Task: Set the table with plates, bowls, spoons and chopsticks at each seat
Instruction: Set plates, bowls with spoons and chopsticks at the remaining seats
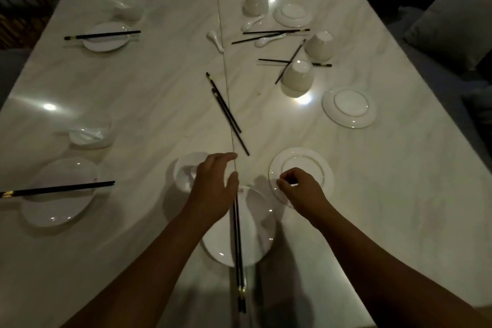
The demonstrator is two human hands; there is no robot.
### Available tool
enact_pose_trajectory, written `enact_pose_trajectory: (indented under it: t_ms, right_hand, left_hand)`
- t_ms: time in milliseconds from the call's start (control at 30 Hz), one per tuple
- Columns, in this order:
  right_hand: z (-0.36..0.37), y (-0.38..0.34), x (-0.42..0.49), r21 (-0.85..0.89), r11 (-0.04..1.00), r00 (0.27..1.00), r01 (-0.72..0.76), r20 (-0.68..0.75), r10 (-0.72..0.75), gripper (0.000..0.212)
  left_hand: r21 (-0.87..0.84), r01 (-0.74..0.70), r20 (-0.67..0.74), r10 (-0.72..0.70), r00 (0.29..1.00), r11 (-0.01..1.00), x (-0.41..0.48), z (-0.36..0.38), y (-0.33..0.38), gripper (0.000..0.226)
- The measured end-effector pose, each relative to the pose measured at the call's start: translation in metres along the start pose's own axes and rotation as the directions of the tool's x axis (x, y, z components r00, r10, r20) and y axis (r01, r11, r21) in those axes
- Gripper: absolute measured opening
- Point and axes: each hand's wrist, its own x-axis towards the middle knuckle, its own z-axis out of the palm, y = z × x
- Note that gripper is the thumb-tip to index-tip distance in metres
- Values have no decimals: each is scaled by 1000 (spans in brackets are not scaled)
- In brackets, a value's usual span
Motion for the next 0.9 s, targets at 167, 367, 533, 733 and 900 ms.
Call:
enact_pose_trajectory:
  t_ms: [167,367,533,733,900]
  right_hand:
    - [-55,43,24,-168,985,999,27,42,-20,37]
    - [-114,90,42,-323,939,973,120,225,-47,45]
    - [-147,121,52,-389,904,932,177,362,-27,51]
    - [-156,122,59,-331,910,914,251,389,-111,49]
    - [-147,109,56,-295,903,864,314,482,-143,53]
  left_hand:
    - [45,69,148,-75,986,997,11,68,35,45]
    - [101,320,192,-335,922,942,24,140,63,57]
    - [150,503,105,-519,848,851,41,174,70,68]
    - [224,621,30,-643,766,751,56,194,68,87]
    - [239,677,-6,-696,718,696,57,200,66,94]
